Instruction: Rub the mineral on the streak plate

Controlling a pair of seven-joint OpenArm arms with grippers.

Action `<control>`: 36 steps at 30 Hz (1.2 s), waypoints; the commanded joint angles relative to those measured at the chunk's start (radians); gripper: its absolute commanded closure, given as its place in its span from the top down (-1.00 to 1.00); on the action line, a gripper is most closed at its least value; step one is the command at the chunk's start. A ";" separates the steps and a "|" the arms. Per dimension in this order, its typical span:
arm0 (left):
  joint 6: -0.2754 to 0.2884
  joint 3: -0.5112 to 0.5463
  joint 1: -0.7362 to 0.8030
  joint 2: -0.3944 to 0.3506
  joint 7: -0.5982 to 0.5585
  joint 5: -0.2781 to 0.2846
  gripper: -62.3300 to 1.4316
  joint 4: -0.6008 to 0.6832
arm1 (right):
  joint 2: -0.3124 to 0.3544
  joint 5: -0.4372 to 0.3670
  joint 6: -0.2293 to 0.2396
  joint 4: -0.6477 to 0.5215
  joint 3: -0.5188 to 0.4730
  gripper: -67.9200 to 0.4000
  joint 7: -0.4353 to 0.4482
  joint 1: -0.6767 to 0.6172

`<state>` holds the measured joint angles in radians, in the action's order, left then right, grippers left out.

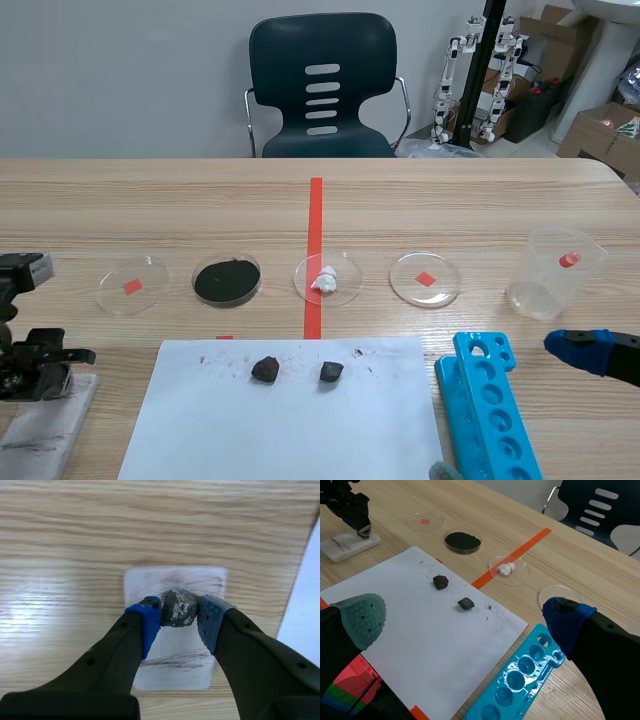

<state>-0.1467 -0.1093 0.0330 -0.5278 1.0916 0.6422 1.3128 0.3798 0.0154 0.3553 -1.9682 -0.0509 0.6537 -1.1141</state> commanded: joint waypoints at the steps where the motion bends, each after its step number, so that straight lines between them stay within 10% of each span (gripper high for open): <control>1: 0.005 -0.017 0.002 0.015 0.003 0.029 -0.55 0.002 | 0.008 -0.011 0.000 -0.007 -0.007 1.00 0.018 0.001; 8: 0.001 -0.033 -0.001 0.015 -0.013 0.046 -0.55 0.002 | 0.008 -0.011 0.000 -0.007 -0.007 1.00 0.018 0.001; 23: -0.106 -0.033 -0.001 0.014 0.073 -0.224 -0.55 0.002 | 0.008 -0.011 0.000 -0.007 -0.007 1.00 0.018 0.001; 36: -0.021 -0.033 0.000 0.015 0.024 0.022 -0.55 0.003 | 0.008 -0.011 0.000 -0.007 -0.007 1.00 0.018 0.001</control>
<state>-0.1772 -0.1333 0.0196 -0.5236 1.1107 0.6552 1.3201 0.3798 0.0154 0.3553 -1.9682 -0.0509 0.6537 -1.1141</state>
